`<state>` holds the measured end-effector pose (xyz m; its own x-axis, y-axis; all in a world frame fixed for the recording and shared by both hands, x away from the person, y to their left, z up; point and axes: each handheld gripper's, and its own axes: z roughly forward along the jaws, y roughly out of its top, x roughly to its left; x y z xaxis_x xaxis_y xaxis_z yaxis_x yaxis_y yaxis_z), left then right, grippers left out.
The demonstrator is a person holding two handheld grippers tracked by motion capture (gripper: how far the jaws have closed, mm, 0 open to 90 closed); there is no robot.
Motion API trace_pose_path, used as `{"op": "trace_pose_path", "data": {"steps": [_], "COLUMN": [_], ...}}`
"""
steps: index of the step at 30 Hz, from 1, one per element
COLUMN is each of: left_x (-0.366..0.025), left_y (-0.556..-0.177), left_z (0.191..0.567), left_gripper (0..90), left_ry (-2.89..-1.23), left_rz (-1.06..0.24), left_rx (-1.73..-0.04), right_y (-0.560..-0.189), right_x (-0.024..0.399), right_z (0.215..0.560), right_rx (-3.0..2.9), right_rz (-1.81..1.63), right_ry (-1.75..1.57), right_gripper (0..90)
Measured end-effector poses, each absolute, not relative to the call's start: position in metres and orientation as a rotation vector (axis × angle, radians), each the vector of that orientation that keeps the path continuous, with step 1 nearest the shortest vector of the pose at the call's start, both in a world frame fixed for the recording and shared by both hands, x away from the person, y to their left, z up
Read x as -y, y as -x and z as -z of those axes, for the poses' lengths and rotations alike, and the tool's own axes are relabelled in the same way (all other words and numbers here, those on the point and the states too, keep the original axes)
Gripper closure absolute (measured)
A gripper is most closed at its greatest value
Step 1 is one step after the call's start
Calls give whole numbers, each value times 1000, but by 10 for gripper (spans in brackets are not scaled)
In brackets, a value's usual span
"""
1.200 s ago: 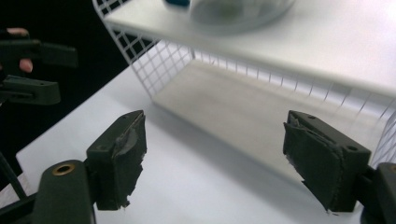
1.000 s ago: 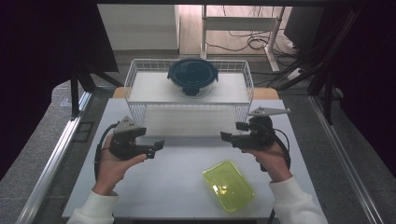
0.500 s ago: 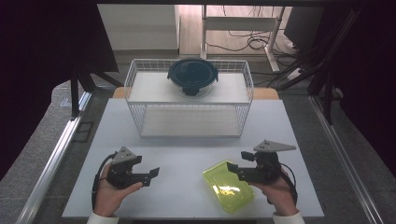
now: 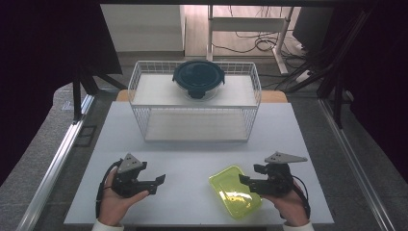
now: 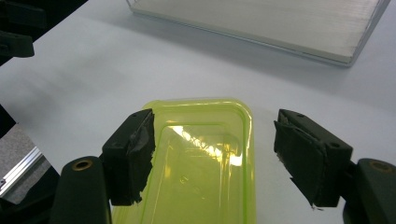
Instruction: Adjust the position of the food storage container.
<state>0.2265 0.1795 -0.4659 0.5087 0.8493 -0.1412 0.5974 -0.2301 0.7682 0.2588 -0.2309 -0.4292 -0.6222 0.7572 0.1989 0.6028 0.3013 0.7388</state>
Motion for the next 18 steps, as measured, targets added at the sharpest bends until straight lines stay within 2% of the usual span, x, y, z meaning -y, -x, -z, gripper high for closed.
{"op": "trace_pose_path", "data": {"steps": [6, 9, 10, 13, 17, 18], "left_x": [-184, -185, -186, -188, -190, -190], "left_y": [-229, -228, -228, -228, -226, -227], "left_z": [468, 469, 468, 466, 465, 465], "left_gripper": [193, 193, 193, 195, 202, 203], "left_ry": [-1937, -1923, -1918, -1891, -1874, -1869], "left_rz": [-386, -368, -360, -330, -351, -348], "left_rx": [-1199, -1206, -1201, -1193, -1194, -1194], "right_y": [-261, -257, -257, -247, -240, -234], "right_x": [238, 245, 245, 254, 259, 260], "right_z": [430, 432, 432, 432, 432, 432], "right_rx": [-2390, -2387, -2387, -2392, -2403, -2411], "right_rz": [-1169, -1146, -1146, -1080, -1041, -998], "right_ry": [-1287, -1301, -1301, -1294, -1282, -1277], "right_gripper": [329, 413, 413, 524, 589, 659]}}
